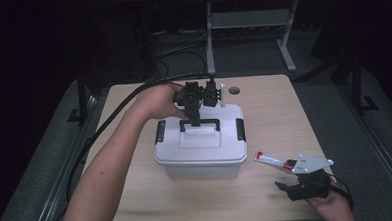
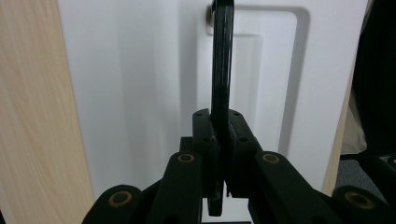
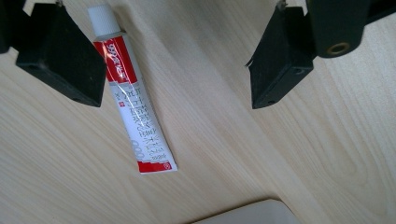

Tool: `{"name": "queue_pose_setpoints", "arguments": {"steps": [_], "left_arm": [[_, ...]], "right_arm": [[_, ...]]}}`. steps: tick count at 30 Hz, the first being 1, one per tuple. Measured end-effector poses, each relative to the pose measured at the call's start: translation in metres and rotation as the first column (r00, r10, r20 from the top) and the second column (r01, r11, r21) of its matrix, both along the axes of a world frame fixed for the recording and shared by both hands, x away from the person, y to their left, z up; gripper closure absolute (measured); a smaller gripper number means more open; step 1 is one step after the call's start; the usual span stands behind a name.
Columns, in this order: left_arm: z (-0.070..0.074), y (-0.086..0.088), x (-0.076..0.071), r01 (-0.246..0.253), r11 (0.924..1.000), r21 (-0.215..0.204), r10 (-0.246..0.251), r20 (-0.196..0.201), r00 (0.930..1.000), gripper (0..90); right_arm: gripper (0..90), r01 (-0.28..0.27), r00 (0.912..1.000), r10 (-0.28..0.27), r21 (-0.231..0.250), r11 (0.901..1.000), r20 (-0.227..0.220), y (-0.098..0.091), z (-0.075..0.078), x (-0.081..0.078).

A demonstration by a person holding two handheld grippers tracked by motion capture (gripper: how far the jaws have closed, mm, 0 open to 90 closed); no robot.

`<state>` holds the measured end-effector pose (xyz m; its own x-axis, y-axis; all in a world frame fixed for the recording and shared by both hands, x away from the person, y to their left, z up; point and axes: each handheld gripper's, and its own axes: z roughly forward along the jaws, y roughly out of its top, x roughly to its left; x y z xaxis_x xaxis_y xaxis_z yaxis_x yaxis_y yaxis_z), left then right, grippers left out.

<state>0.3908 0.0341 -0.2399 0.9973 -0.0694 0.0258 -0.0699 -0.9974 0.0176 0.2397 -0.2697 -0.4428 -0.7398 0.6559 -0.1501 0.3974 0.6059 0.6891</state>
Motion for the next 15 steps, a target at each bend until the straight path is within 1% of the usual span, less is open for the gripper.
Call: {"name": "queue_pose_setpoints", "arguments": {"steps": [4,6,7,8,11,12,13,14,15], "left_arm": [[0.011,0.011,-0.005,-0.004,1.0000,-0.002,0.004,0.022,0.9998,84.9],[0.016,0.017,-0.008,-0.010,0.9999,-0.010,0.010,0.031,0.9995,84.9],[0.019,0.020,-0.009,-0.012,0.9999,-0.004,0.012,0.037,0.9993,84.9],[0.021,0.024,-0.011,-0.016,0.9998,-0.010,0.017,0.038,0.9992,84.9],[0.031,0.035,-0.015,-0.018,0.9998,-0.003,0.019,0.056,0.9982,84.9],[0.033,0.039,-0.017,-0.025,0.9996,-0.008,0.026,0.060,0.9978,84.9],[0.036,0.043,-0.018,-0.024,0.9997,-0.002,0.024,0.066,0.9975,84.9],[0.039,0.047,-0.020,-0.031,0.9995,-0.005,0.031,0.070,0.9971,84.9],[0.039,0.047,-0.020,-0.031,0.9995,-0.005,0.031,0.070,0.9971,84.9]], "right_arm": [[18.4,0.001,1.0000,-0.001,-0.003,1.0000,0.000,0.000,0.000,0.000],[18.4,0.003,1.0000,-0.003,-0.004,1.0000,-0.002,0.000,0.000,0.000],[18.4,0.003,1.0000,-0.003,-0.004,1.0000,-0.002,0.001,0.000,0.000],[18.4,0.006,1.0000,-0.006,0.001,1.0000,-0.006,0.001,0.000,-0.001],[18.4,0.004,1.0000,-0.004,-0.002,1.0000,-0.005,0.001,0.001,-0.001],[18.4,0.003,1.0000,-0.004,-0.003,1.0000,-0.004,0.001,0.001,-0.001],[18.4,0.004,1.0000,-0.004,-0.004,1.0000,-0.003,0.001,0.001,-0.001],[18.4,0.002,1.0000,-0.002,-0.002,1.0000,-0.003,0.001,0.001,-0.001],[18.4,0.002,1.0000,-0.002,-0.002,1.0000,-0.003,0.001,0.001,-0.001]]}}
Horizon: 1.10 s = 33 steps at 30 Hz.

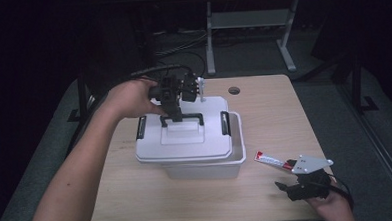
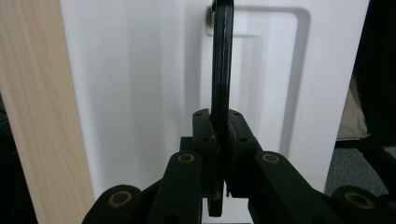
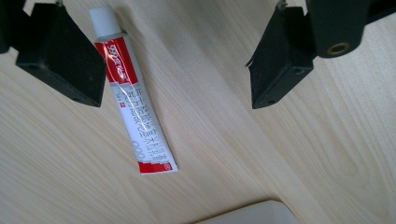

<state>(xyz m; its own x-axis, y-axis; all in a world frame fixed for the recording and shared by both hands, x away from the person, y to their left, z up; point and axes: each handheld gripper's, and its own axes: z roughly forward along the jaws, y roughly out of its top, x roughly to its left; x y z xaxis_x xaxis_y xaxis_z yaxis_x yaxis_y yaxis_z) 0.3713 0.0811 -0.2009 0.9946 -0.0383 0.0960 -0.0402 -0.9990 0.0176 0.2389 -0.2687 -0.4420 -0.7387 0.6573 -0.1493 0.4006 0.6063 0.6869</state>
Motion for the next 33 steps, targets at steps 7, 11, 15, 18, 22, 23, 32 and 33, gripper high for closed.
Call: {"name": "queue_pose_setpoints", "arguments": {"steps": [7,11,15,18,22,23,32,33], "left_arm": [[0.016,0.036,-0.011,-0.038,0.9992,-0.013,0.038,0.024,0.9990,84.9],[0.021,0.054,-0.015,-0.057,0.9982,-0.020,0.058,0.032,0.9978,84.9],[0.022,0.074,-0.019,-0.083,0.9961,-0.029,0.084,0.035,0.9959,84.9],[0.021,0.089,-0.022,-0.103,0.9943,-0.028,0.104,0.034,0.9940,84.9],[0.020,0.108,-0.025,-0.132,0.9910,-0.024,0.133,0.033,0.9906,84.9],[0.020,0.112,-0.026,-0.136,0.9904,-0.026,0.137,0.032,0.9901,84.9],[0.015,0.149,-0.035,-0.187,0.9820,-0.027,0.188,0.028,0.9818,84.9],[0.014,0.154,-0.036,-0.193,0.9809,-0.027,0.194,0.027,0.9807,84.9]], "right_arm": [[18.4,0.003,1.0000,-0.003,-0.007,1.0000,-0.002,0.002,0.000,-0.001],[18.4,0.005,1.0000,-0.005,-0.009,0.9999,-0.001,0.003,0.001,0.000],[18.4,0.009,1.0000,-0.009,-0.012,0.9999,-0.001,0.003,0.001,-0.001],[18.4,0.011,0.9999,-0.011,-0.017,0.9998,-0.004,0.003,0.000,-0.001],[18.4,0.007,1.0000,-0.007,-0.022,0.9997,0.001,0.003,0.000,0.000],[18.4,0.009,1.0000,-0.009,-0.023,0.9997,0.001,0.003,0.000,0.000],[18.4,0.014,0.9999,-0.014,-0.020,0.9997,-0.007,0.003,-0.001,0.000],[18.4,0.014,0.9999,-0.014,-0.021,0.9997,-0.007,0.003,-0.001,0.000]]}}
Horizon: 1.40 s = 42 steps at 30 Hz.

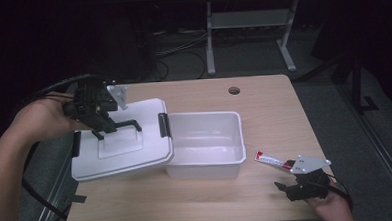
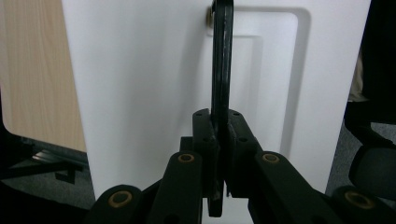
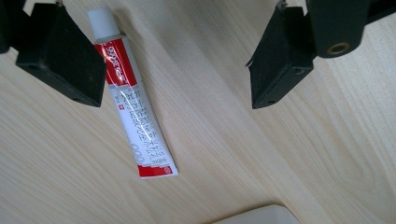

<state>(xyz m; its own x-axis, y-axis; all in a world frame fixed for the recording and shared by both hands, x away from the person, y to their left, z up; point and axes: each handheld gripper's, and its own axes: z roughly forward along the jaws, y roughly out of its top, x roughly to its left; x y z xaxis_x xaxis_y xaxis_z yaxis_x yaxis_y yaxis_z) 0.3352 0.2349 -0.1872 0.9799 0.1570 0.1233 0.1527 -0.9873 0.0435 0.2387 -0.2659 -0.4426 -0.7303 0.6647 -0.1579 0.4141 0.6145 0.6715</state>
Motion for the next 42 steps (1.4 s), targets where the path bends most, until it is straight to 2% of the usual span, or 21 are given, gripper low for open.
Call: {"name": "queue_pose_setpoints", "arguments": {"steps": [11,15,22,23,37,42], "left_arm": [[-0.015,0.037,-0.009,-0.044,0.9990,0.013,0.044,-0.013,0.9989,84.9],[-0.020,0.045,-0.009,-0.056,0.9984,0.012,0.056,-0.014,0.9983,84.9],[-0.043,0.058,-0.008,-0.082,0.9961,0.035,0.083,-0.032,0.9961,84.9],[-0.043,0.058,-0.008,-0.082,0.9961,0.035,0.083,-0.032,0.9961,84.9],[-0.098,0.061,0.004,-0.091,0.9928,0.077,0.097,-0.078,0.9922,84.9],[-0.115,0.058,0.006,-0.077,0.9938,0.080,0.084,-0.089,0.9925,84.9]], "right_arm": [[18.4,0.003,1.0000,-0.003,-0.001,1.0000,0.001,0.000,0.000,0.000],[18.4,0.002,1.0000,-0.002,-0.001,1.0000,0.001,0.001,0.000,0.000],[18.4,0.005,1.0000,-0.005,-0.003,1.0000,-0.002,0.001,0.000,0.000],[18.4,0.005,1.0000,-0.005,-0.003,1.0000,-0.002,0.001,0.000,0.000],[18.4,0.008,1.0000,-0.008,-0.002,1.0000,-0.003,-0.001,-0.001,-0.001],[18.4,0.007,1.0000,-0.007,-0.003,1.0000,-0.001,-0.001,-0.001,-0.001]]}}
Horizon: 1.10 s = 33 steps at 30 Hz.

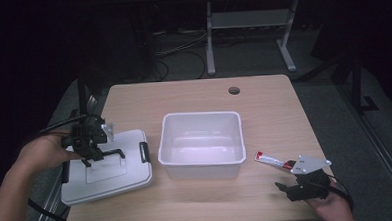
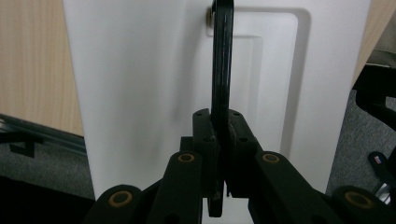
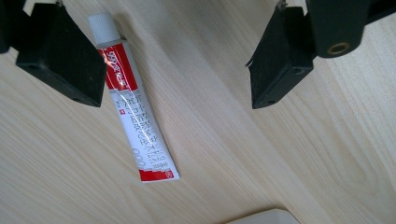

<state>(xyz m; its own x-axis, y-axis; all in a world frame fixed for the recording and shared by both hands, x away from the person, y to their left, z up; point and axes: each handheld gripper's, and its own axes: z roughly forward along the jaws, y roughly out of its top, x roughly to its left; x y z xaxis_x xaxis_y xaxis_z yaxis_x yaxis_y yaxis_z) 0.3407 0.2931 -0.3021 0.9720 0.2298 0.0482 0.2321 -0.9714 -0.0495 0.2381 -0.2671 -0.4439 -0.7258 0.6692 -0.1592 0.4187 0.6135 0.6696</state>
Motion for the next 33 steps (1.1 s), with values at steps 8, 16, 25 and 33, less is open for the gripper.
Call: {"name": "queue_pose_setpoints", "arguments": {"steps": [8,16,25,33], "left_arm": [[-0.021,-0.006,0.003,0.017,0.9998,-0.008,-0.017,-0.003,0.9999,84.9],[-0.043,-0.009,0.004,0.029,0.9995,-0.014,-0.029,0.021,0.9994,84.8],[-0.060,-0.007,0.007,0.039,0.9990,-0.022,-0.039,0.015,0.9991,84.8],[-0.074,-0.008,0.008,0.043,0.9987,-0.026,-0.043,0.013,0.9990,84.8]], "right_arm": [[18.4,0.000,1.0000,0.000,-0.004,1.0000,-0.001,0.000,0.000,0.000],[18.4,-0.004,1.0000,0.004,-0.004,1.0000,-0.008,0.000,-0.001,0.000],[18.4,-0.010,0.9999,0.010,-0.008,0.9999,-0.013,0.003,-0.003,0.000],[18.5,-0.018,0.9997,0.017,-0.023,0.9996,-0.019,0.004,-0.003,0.000]]}}
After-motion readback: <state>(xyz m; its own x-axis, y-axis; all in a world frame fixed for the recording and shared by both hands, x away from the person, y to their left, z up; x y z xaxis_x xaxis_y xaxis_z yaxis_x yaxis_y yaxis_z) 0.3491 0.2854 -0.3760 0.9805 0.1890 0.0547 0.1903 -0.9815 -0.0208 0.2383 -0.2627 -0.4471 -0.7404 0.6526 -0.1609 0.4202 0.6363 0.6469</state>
